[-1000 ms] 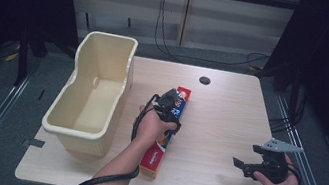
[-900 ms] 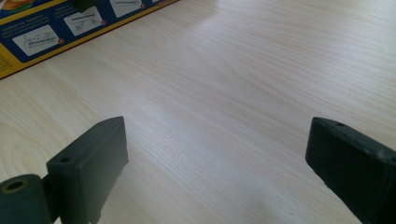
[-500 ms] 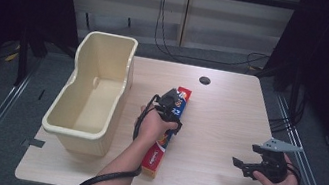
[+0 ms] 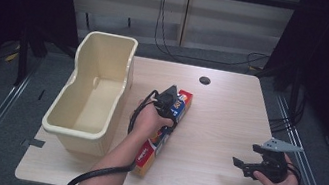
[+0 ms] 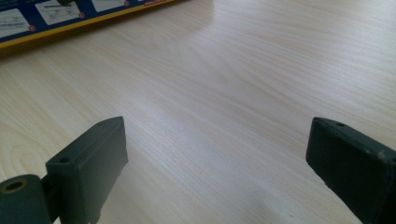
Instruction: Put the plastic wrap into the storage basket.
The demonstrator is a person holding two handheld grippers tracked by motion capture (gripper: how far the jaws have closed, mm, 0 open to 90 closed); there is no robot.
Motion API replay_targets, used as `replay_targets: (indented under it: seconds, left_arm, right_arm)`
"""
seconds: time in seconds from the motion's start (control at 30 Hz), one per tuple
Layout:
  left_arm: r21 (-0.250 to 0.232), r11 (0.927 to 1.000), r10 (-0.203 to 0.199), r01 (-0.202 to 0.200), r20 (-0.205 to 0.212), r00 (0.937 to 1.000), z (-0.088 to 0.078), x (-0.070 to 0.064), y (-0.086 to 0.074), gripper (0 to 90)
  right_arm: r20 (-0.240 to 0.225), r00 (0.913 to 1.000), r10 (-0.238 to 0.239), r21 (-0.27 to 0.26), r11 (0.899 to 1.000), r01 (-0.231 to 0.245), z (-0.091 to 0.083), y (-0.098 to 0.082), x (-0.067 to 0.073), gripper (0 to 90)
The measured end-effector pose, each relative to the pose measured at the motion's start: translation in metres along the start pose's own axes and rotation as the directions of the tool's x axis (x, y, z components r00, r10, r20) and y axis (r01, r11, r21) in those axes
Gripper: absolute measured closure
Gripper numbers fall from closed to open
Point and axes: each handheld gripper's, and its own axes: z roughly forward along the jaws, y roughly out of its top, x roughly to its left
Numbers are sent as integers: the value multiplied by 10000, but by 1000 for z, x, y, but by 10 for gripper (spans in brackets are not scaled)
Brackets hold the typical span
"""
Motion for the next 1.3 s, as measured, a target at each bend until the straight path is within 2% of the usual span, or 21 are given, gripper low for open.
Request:
replay_targets:
  seconds: [0.03, 0.07, 0.2, 0.33, 0.4, 0.47, 0.5, 0.53, 0.8, 0.83, 0.9, 0.93, 0.97, 1.0, 1.13, 1.3]
  left_arm:
    - [54, 9999, -160, 160, 38, 9999, -2, -1, -1, 407]
    - [187, 9998, 47, -48, 37, 10000, -5, 0, 0, 407]
    - [288, 9996, 7, -15, 255, 9997, -16, 1, 0, 407]
    - [360, 9991, 224, -231, 195, 9996, -29, -2, 2, 408]
    - [411, 9986, 314, -326, 297, 9991, -36, -2, 3, 408]
    - [382, 9988, 305, -319, 368, 9989, -42, -2, 4, 408]
    - [331, 9993, 140, -153, 392, 9991, -45, -3, 4, 408]
    - [346, 9988, 335, -346, 334, 9989, -49, -2, 5, 408]
    - [445, 9982, 379, -394, 350, 9987, -71, -1, 6, 408]
    - [389, 9988, 279, -292, 329, 9991, -73, -1, 6, 408]
    - [438, 9984, 340, -354, 333, 9989, -78, 1, 6, 408]
    - [373, 9993, 70, -84, 379, 9993, -79, 0, 5, 408]
    - [373, 9993, 70, -84, 379, 9993, -79, 0, 5, 408]
    - [453, 9984, 333, -346, 285, 9990, -82, 3, 6, 408]
    - [471, 9988, 83, -95, 256, 9996, -92, 7, 4, 408]
    - [438, 9990, 42, -53, 248, 9997, -104, 12, 3, 408]
  right_arm:
    - [10, 10000, 2, -9, 10000, -2, 0, 0, 0, 52]
    - [32, 10000, 16, -18, 10000, -16, 0, 0, 0, 52]
    - [0, 10000, 2, -37, 10000, -2, 0, 0, 0, 50]
    - [-63, 10000, -18, -22, 10000, 17, 0, 0, 0, 44]
    - [-58, 10000, -20, -24, 10000, 20, 0, 0, 0, 41]
    - [-78, 10000, -35, -38, 10000, 35, 0, 0, 0, 31]
    - [-85, 10000, -34, -32, 10000, 34, 0, 0, 0, 23]
    - [-161, 9999, -43, -35, 10000, 42, 0, 0, 0, 18]
    - [-302, 9995, -71, -66, 10000, 69, 0, 0, 1, 18]
    - [-305, 9995, -76, -58, 10000, 74, 0, 0, 1, 19]
    - [-296, 9995, -94, -86, 9999, 91, 0, 0, 1, 18]
    - [-307, 9995, -81, -102, 9999, 78, 0, 0, 0, 19]
    - [-325, 9995, -62, -98, 9999, 58, 0, 0, 0, 19]
    - [-351, 9994, -75, -73, 9999, 73, 0, -1, 0, 18]
    - [-397, 9991, -127, -8, 9999, 127, 0, -1, 0, 19]
    - [-442, 9988, -198, -110, 9998, 193, 0, -1, 1, 19]
